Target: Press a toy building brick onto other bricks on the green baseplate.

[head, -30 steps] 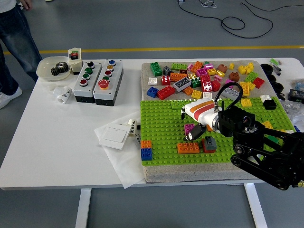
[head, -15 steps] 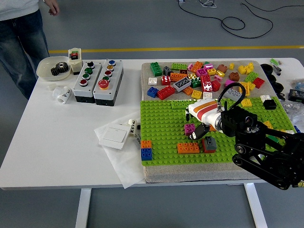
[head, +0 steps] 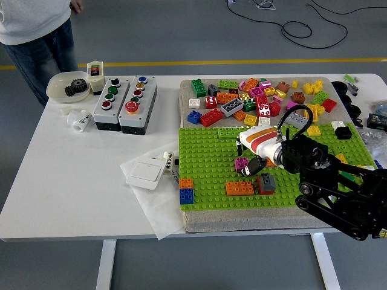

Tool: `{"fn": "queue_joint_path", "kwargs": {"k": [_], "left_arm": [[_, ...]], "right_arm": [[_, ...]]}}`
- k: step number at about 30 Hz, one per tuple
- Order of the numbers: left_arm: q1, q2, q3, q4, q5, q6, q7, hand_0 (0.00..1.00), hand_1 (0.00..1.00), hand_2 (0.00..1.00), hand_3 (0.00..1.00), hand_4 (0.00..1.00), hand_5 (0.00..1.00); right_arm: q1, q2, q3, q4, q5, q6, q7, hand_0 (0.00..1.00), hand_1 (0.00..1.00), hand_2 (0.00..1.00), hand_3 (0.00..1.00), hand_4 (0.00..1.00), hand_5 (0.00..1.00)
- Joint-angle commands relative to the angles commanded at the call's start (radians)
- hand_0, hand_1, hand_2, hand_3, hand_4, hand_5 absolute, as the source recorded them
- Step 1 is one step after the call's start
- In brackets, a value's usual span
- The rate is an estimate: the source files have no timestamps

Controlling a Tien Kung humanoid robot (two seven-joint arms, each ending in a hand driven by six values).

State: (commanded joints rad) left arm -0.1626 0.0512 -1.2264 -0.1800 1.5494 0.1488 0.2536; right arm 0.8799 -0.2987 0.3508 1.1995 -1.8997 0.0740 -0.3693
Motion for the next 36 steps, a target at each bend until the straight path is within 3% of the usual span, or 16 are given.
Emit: {"fn": "queue_joint_path", "kwargs": {"k": [13, 14, 36], "left_arm": [[-0.004, 0.002, 0.005, 0.0, -0.003, 0.0, -0.001, 0.77, 0.777, 0.787, 0.581, 0.612, 0.622], [-0.005, 0.002, 0.005, 0.0, -0.004, 0.0, -0.001, 0.77, 0.778, 0.787, 0.58, 0.611, 0.622], [-0.001, 0.0, 0.0, 0.0, 0.001, 0.001, 0.0, 0.772, 0.778, 0.788, 0.581, 0.612, 0.623]], "right_arm": [[0.0, -0.003, -0.002, -0.009, 0.002, -0.002, 0.013, 0.626, 0.558, 0.587, 0.507, 0.834, 0.358], [0.0, -0.003, -0.002, -0.009, -0.001, -0.003, 0.015, 0.588, 0.502, 0.548, 0.484, 0.78, 0.355], [-0.003, -0.018, 0.005, 0.016, -0.003, -0.006, 0.032, 0.557, 0.476, 0.532, 0.482, 0.762, 0.386]]}}
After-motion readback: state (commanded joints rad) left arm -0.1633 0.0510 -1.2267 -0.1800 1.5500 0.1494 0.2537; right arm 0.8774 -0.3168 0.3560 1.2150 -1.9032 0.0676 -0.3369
